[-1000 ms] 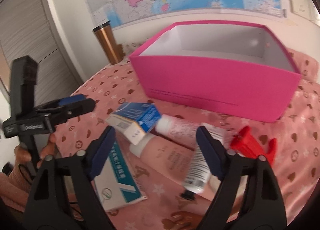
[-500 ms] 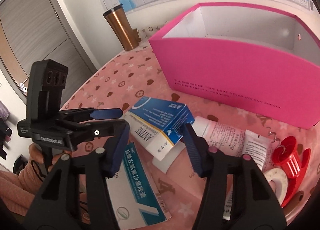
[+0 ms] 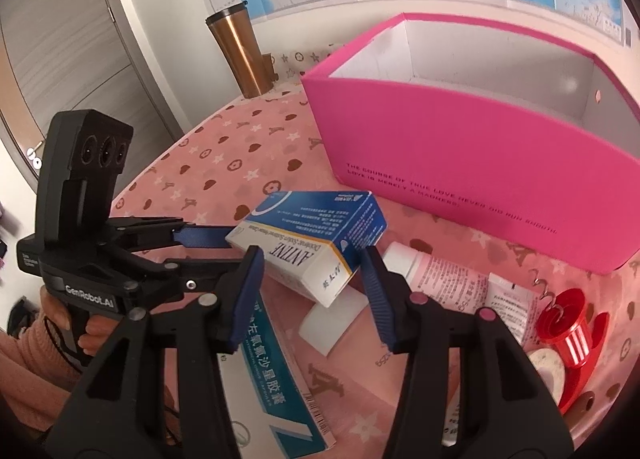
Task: Organize rigid objects
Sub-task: 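Grasp the blue-and-white ANTINE medicine box with the right gripper, then carry the ANTINE box into the pink box and open the right gripper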
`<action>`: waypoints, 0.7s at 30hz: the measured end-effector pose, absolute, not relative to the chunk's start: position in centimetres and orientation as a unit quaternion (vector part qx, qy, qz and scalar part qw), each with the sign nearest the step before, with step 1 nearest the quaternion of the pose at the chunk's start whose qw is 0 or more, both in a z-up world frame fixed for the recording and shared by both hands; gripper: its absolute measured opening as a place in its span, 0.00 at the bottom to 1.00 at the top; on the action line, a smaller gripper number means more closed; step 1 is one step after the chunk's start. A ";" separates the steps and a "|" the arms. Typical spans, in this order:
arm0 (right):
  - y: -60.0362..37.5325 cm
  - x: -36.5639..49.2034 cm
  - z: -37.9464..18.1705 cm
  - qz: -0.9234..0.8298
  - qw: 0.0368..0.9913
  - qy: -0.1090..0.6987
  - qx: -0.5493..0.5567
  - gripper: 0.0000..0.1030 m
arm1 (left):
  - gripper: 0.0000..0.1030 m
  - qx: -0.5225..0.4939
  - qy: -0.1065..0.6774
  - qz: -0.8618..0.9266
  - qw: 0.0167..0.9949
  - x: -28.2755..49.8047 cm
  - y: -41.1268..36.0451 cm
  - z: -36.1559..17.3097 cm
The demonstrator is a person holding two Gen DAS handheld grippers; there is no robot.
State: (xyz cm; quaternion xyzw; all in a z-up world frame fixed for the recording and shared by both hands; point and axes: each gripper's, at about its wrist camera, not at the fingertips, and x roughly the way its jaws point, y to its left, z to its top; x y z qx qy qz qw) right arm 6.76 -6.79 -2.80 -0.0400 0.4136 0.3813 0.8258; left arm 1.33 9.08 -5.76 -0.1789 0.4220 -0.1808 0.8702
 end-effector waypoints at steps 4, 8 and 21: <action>-7.2 6.4 -2.5 0.384 0.830 0.403 -0.044 0.51 | 0.69 -0.173 0.418 -0.188 0.872 1.1 8.7 -5.3; -8.4 6.1 -2.7 0.386 0.824 0.412 -0.046 0.51 | 0.69 -0.168 0.418 -0.206 0.869 1.0 8.0 -5.3; -10.2 8.3 -1.9 0.378 0.826 0.418 0.010 0.52 | 0.69 -0.190 0.420 -0.223 0.859 2.1 8.5 -5.7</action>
